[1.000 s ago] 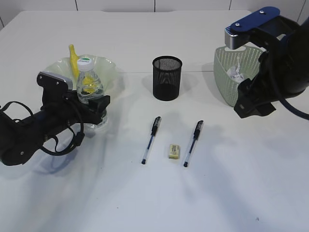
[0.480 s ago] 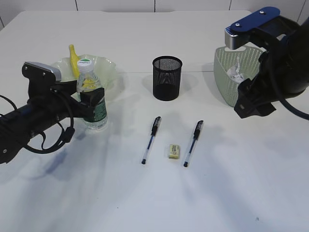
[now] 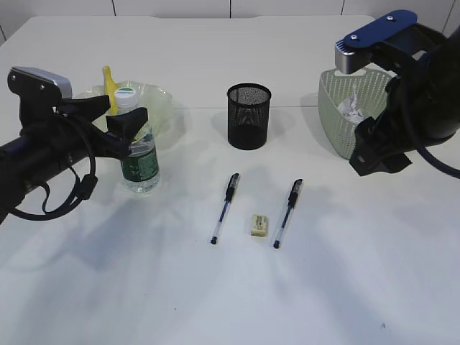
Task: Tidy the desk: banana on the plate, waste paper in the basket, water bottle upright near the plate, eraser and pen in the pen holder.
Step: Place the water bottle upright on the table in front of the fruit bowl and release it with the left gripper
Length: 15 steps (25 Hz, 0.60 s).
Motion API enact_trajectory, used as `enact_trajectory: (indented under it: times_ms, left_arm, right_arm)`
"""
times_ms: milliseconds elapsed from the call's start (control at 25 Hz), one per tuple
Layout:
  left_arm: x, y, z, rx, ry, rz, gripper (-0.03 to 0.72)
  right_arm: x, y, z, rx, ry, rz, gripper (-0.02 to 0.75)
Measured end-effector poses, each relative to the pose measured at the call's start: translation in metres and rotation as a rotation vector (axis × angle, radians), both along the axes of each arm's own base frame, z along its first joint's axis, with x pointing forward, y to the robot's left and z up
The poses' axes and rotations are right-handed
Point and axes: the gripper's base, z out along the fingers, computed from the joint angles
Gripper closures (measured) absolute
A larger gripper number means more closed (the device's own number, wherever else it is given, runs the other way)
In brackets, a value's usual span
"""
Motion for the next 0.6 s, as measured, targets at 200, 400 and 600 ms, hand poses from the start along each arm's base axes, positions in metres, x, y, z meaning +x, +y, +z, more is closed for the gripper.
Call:
enact_trajectory:
  times_ms: [200,400,600]
  left_arm:
    - [-0.016,0.004,0.023,-0.004,-0.035,0.001,0.128]
    - [-0.035,0.01,0.048,0.017,-0.049,0.005,0.131]
    - [-0.05,0.013,0.07,0.1,-0.013,0.001,0.132]
  right_arm:
    - [0.0,0.0,0.0,-0.001,0.0,0.0,0.233]
    - [0.0,0.0,0.0,-0.001,0.0,0.0,0.233]
    - [0.0,0.0,0.0,-0.001,0.0,0.0,0.233]
